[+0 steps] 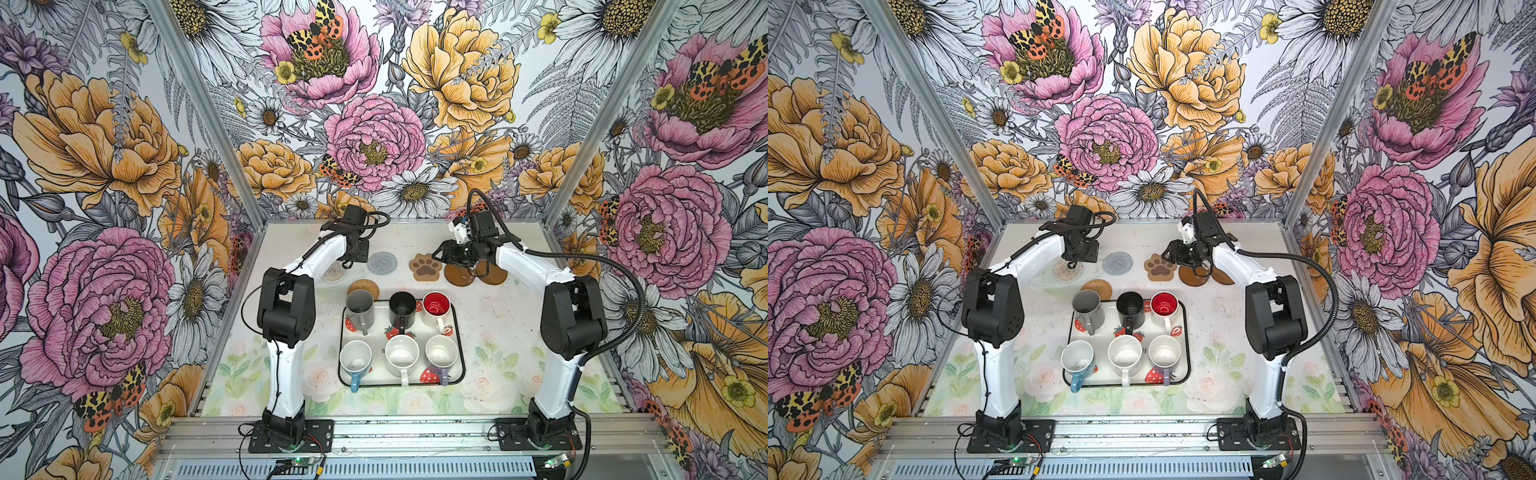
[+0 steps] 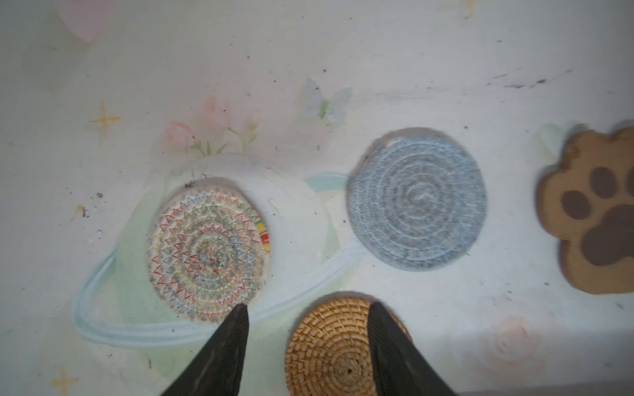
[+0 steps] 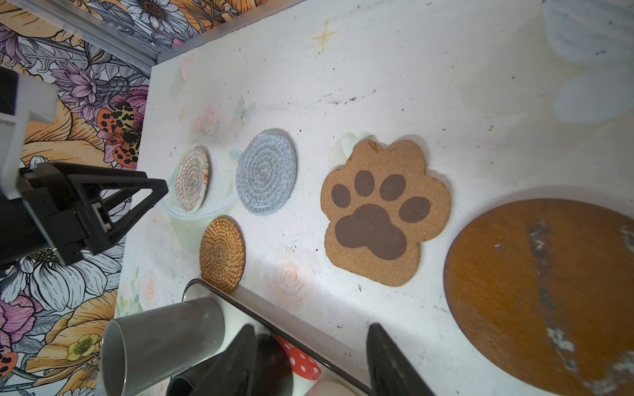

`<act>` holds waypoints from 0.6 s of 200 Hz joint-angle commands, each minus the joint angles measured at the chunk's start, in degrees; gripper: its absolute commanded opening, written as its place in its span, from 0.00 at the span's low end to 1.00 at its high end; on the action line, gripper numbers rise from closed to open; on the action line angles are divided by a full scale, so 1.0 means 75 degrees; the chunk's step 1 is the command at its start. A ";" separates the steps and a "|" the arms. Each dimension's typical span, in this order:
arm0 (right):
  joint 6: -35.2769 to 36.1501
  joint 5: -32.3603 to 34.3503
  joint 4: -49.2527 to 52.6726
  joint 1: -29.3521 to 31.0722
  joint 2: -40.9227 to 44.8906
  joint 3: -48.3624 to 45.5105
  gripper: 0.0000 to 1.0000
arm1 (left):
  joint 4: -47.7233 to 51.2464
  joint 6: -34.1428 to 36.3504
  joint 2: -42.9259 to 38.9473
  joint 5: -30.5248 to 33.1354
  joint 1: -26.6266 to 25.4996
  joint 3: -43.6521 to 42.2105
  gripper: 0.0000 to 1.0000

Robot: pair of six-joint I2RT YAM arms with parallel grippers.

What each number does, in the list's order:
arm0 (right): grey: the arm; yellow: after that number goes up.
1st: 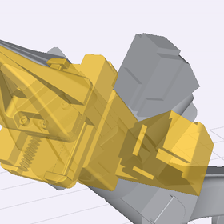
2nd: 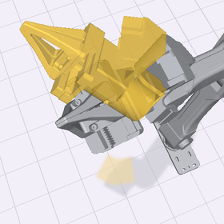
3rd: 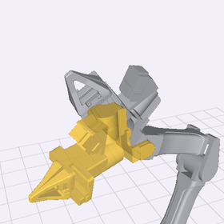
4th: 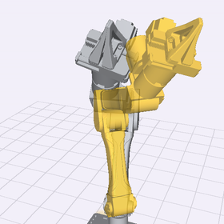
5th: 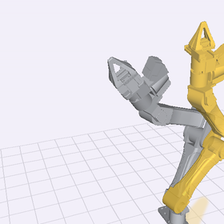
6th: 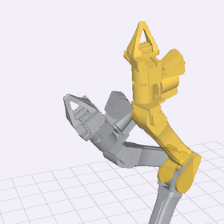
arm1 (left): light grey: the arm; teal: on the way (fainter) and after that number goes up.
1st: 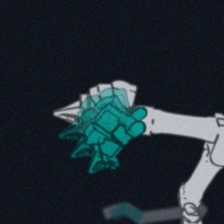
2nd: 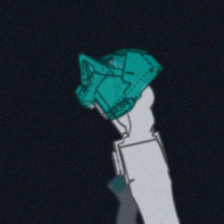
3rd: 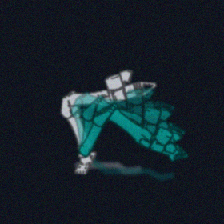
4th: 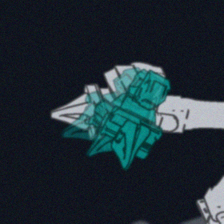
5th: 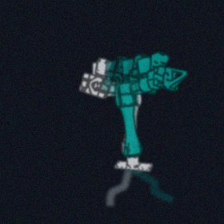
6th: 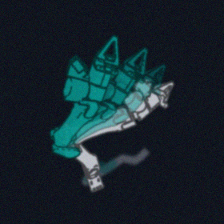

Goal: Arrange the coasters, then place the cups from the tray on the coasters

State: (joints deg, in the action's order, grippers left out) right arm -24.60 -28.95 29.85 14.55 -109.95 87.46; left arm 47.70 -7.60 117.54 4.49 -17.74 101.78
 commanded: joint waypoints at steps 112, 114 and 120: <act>-0.0042 -0.0127 -0.0300 0.0051 0.0183 -0.0178 0.54 | -0.0220 -0.0425 0.0050 -0.2672 -0.0295 -0.1028 0.53; -0.0044 -0.0125 -0.0300 0.0046 0.0169 -0.0186 0.54 | -0.0226 -0.0434 0.0063 -0.2673 -0.0295 -0.1039 0.53; -0.0048 -0.0125 -0.0310 0.0050 0.0158 -0.0189 0.54 | -0.0221 -0.0456 0.0104 -0.2683 -0.0294 -0.1072 0.52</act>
State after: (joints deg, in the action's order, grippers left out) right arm -24.58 -29.19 29.23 14.66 -109.95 86.39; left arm 46.87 -9.69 116.27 -13.43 -19.75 94.96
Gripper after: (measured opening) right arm 0.540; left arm 0.533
